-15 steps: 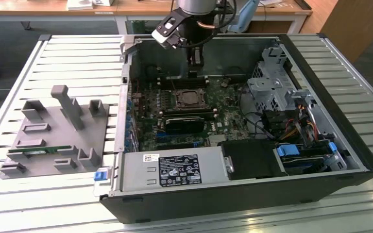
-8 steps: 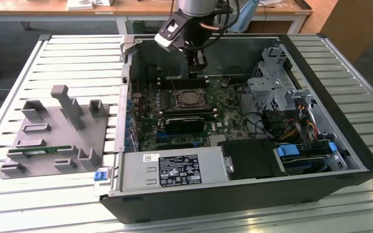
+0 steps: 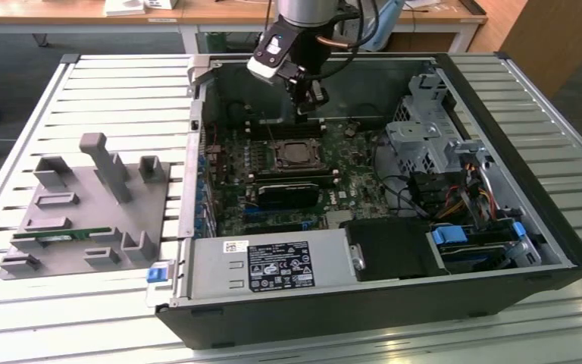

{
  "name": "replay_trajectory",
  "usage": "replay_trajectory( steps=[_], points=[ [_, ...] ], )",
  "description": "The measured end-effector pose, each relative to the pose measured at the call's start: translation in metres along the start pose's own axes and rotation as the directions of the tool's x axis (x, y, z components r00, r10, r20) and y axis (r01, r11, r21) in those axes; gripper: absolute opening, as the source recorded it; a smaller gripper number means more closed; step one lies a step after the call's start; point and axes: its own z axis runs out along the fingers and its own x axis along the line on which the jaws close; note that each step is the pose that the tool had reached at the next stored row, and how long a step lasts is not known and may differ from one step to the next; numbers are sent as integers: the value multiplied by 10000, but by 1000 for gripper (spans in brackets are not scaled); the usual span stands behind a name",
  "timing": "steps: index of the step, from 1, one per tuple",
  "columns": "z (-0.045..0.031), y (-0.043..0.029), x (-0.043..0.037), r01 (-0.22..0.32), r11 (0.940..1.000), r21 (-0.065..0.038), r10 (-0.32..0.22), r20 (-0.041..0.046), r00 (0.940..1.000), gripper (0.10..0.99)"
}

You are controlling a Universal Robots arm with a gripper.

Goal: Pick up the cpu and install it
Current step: 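Install the first cpu locking lever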

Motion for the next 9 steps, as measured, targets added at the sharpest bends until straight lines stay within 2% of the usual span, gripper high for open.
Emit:
replay_trajectory(
  steps=[4, 9],
  points=[
    [0, 0, 0, 719, 9974, -10, -719, -11, 9974, 106],
    [0, 0, 0, 1537, 9881, -24, -1537, -23, 9881, 106]
  ],
)
